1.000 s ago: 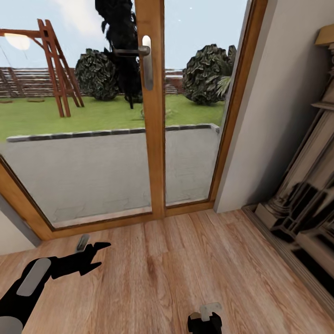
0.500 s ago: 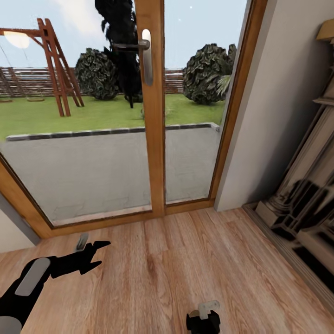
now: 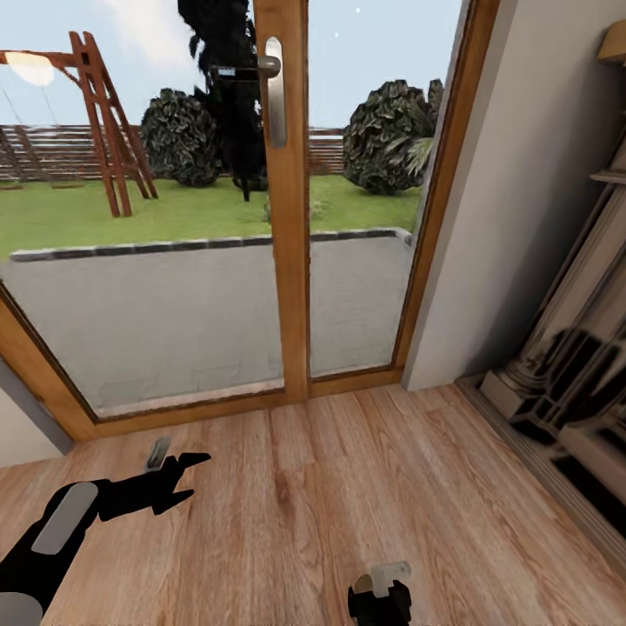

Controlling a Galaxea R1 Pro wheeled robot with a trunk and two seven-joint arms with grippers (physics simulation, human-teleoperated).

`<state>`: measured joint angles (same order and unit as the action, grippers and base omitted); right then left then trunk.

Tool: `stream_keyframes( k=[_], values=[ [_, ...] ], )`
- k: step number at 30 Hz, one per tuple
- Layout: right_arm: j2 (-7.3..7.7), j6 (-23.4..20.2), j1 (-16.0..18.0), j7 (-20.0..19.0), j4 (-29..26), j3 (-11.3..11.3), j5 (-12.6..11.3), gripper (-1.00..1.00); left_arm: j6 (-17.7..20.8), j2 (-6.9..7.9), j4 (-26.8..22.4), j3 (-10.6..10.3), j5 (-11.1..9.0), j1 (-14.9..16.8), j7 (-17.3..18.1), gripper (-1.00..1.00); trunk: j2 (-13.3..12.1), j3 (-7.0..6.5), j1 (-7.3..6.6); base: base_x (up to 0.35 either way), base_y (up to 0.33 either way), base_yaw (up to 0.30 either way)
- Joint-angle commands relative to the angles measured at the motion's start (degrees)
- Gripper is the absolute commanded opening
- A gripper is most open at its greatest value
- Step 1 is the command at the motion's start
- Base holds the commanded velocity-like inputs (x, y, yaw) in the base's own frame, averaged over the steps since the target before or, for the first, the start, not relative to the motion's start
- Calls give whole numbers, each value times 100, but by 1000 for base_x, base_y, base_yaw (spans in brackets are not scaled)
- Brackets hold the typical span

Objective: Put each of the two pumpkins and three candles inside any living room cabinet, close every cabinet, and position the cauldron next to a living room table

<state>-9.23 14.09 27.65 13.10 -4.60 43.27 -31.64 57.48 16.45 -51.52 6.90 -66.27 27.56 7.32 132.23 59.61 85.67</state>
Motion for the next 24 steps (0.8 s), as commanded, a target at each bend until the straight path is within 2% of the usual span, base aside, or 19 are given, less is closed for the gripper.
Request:
stream_keyframes(
  k=[1,7,9,11,14,18,24],
  values=[
    [-3,15,3,20,3,50,-44,100,25,-1,-11,10,55,4,58,100,43,23,21,0,0,0],
    [-19,15,3,18,-2,50,-48,100,26,-1,-53,-49,23,4,59,100,284,131,153,0,0,0],
    [-23,11,5,18,-3,46,-50,100,26,-1,-64,-138,-73,4,59,100,364,167,197,0,0,0],
    [-23,-19,9,17,-2,43,-52,100,26,9,-98,-296,-265,4,59,100,445,203,241,0,0,0],
    [-18,-118,29,10,1,41,-52,100,26,84,-131,-435,-479,4,61,100,565,257,307,0,0,0],
    [-9,-311,67,-8,2,41,-52,100,26,147,-144,-597,-624,4,60,100,725,328,395,0,0,0],
    [-9,-349,81,-33,2,41,-53,100,26,163,-158,-656,-727,4,60,100,966,436,527,0,0,0]
  ],
)
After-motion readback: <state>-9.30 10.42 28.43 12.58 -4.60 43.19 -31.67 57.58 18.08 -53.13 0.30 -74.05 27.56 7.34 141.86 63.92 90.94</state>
